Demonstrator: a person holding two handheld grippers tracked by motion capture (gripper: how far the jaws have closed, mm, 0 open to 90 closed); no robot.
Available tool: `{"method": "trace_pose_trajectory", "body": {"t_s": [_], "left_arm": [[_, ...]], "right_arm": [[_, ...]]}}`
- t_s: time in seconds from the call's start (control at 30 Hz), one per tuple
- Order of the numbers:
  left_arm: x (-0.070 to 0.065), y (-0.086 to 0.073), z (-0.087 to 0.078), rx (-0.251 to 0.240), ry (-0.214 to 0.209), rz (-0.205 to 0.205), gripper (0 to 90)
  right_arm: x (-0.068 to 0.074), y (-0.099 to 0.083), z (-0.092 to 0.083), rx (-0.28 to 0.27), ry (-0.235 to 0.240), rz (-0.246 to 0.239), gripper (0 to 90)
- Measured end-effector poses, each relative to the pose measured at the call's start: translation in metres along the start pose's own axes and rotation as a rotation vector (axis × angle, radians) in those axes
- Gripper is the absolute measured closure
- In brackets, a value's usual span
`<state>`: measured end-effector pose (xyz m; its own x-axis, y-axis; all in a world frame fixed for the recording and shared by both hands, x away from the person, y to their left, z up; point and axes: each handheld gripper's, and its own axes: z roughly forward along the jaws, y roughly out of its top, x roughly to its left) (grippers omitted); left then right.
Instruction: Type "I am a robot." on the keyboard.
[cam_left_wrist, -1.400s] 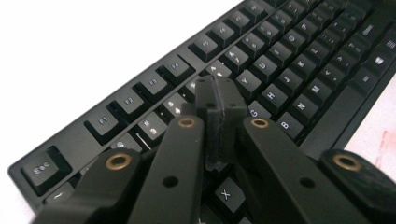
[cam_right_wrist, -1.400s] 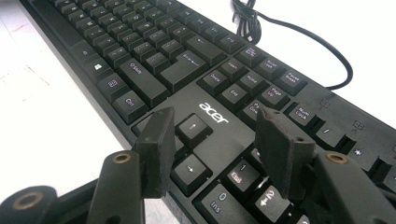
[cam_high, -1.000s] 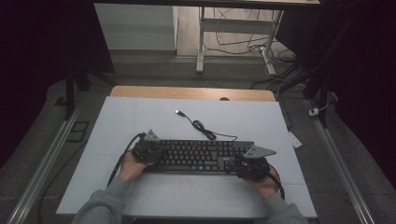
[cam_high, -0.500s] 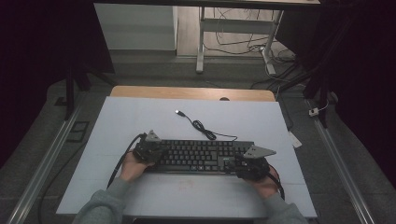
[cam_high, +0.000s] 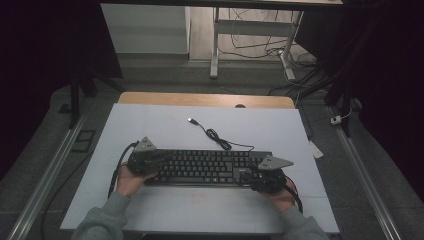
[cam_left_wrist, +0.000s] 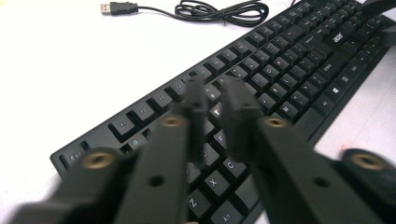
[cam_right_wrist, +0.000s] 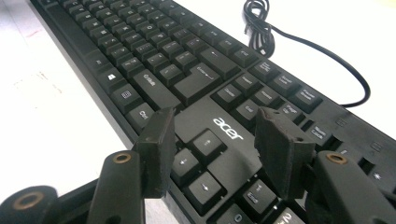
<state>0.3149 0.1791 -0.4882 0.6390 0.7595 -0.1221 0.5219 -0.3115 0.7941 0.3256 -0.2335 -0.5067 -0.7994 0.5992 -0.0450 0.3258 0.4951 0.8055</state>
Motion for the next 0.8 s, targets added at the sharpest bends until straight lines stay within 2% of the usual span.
{"method": "trace_pose_trajectory", "body": {"t_s": [0.13, 0.23, 0.53, 0.8], "left_arm": [[0.001, -0.001, -0.002, -0.003, 0.025, -0.026, 54.9], [0.003, -0.002, -0.002, 0.003, 0.039, -0.037, 47.2], [0.004, -0.002, 0.002, 0.026, 0.037, -0.033, 41.2], [0.005, -0.001, 0.004, 0.025, 0.04, -0.029, 40.3]], "right_arm": [[0.001, 0.001, 0.001, -0.002, 0.007, -0.001, 48.4], [0.002, 0.001, 0.001, -0.008, 0.015, 0.006, 48.4], [0.007, 0.004, 0.006, -0.015, 0.034, 0.02, 48.3], [0.013, 0.014, 0.016, -0.015, 0.05, 0.003, 47.8]]}}
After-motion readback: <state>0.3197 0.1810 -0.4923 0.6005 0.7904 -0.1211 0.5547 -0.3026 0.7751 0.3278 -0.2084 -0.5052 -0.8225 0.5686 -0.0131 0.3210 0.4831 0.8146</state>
